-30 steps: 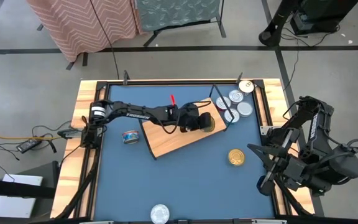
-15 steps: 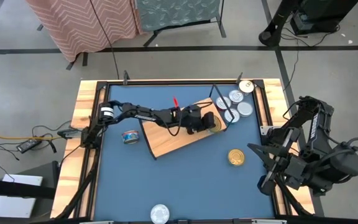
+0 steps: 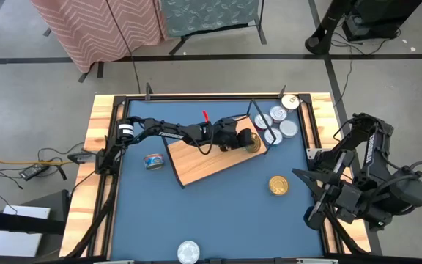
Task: Stack canned seafood by type on shelf
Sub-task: Put the blue/pink tuna can on the shelf
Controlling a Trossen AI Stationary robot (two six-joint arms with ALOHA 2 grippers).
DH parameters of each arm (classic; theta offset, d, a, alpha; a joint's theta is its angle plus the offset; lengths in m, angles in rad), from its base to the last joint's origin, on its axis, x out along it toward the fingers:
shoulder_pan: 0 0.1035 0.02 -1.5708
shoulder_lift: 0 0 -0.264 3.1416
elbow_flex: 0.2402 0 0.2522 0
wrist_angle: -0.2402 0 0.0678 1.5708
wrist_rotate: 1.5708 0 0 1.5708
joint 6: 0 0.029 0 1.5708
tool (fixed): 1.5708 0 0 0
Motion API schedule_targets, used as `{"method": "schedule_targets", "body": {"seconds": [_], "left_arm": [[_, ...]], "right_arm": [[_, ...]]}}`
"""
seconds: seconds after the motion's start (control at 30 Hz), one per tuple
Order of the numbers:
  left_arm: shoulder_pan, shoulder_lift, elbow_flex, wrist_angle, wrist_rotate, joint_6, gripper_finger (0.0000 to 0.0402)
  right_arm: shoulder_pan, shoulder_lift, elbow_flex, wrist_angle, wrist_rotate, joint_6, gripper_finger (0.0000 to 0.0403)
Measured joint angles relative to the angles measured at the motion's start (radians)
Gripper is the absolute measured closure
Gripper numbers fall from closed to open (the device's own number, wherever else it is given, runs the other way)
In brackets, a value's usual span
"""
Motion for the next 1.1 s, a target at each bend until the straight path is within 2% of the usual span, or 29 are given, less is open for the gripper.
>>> {"method": "schedule_targets", "body": {"seconds": [0.53, 0.63, 0.93, 1.1], "left_arm": [[0.001, 0.0, 0.0, -0.047, 0.003, 0.098, 0.024], [0.001, 0.0, 0.0, -0.051, 0.005, 0.117, 0.0217], [0.001, 0.0, 0.0, -0.067, 0.005, 0.13, 0.0116], [0.002, 0.0, 0.0, -0.082, 0.013, 0.131, 0.0089]], "right_arm": [[0.0, 0.0, 0.0, 0.003, 0.0, 0.0, 0.0393], [0.0, 0.0, 0.0, 0.003, 0.0, 0.0, 0.0393], [0.0, 0.0, 0.0, 0.006, 0.0, 0.0, 0.0393], [0.0, 0.0, 0.0, 0.007, 0.0, 0.0, 0.0393]]}}
